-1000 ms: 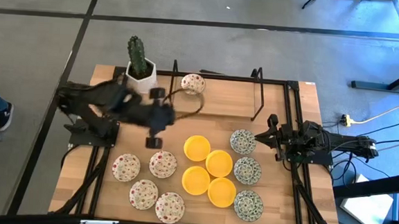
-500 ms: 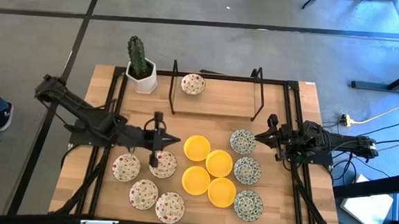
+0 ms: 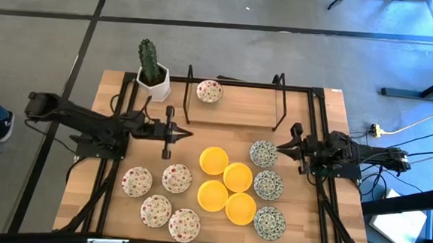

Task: Pick & Place Mini bowls
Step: Put the top blue bowl on the shelf

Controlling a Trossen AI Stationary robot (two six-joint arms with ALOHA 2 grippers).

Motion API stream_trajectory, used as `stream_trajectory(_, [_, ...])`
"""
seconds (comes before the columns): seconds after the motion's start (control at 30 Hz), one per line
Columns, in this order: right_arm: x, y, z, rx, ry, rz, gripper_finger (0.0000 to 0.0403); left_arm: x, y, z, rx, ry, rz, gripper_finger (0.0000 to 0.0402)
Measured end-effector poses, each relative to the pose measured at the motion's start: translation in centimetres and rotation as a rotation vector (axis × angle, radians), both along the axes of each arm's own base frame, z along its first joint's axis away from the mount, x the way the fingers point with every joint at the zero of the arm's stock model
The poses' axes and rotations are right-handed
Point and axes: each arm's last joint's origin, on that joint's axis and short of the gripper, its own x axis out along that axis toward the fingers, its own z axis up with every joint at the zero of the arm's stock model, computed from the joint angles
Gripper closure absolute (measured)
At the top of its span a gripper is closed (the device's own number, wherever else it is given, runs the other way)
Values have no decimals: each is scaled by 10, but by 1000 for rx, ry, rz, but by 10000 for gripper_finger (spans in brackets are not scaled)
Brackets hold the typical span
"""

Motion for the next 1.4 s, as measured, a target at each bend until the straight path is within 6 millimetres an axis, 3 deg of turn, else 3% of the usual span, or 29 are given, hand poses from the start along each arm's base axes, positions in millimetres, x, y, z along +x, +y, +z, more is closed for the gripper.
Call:
stream_trajectory(0.17, [-2,0,12,-86,-137,-6,357,-6,1,-22,37,6,-6,399])
stream_trajectory(0.27, [-3,0,17,-194,-201,-42,357,-7,7,-24,-23,-2,38,400])
stream_trajectory(0.47, [-1,-1,10,-115,-111,-50,357,-4,16,-42,-53,160,117,399])
stream_trajectory(0.6, [0,-1,5,-84,-61,-31,357,-9,14,-34,-1,126,127,400])
stream_trajectory(0.77, [-1,0,7,-74,-77,0,357,-28,0,-16,63,61,71,400])
stream_trajectory(0.83, [-1,0,7,-76,-82,-2,357,-39,-1,-20,68,14,55,400])
stream_trajectory(0.97, [-1,0,7,-92,-84,-3,357,-61,2,-46,39,-64,59,399])
stream_trajectory(1.1, [-1,0,8,-97,-91,-5,357,-62,7,-43,-52,-69,99,399])
stream_trajectory(1.4, [-1,0,7,-100,-82,-9,371,-61,7,-43,-20,-64,114,398])
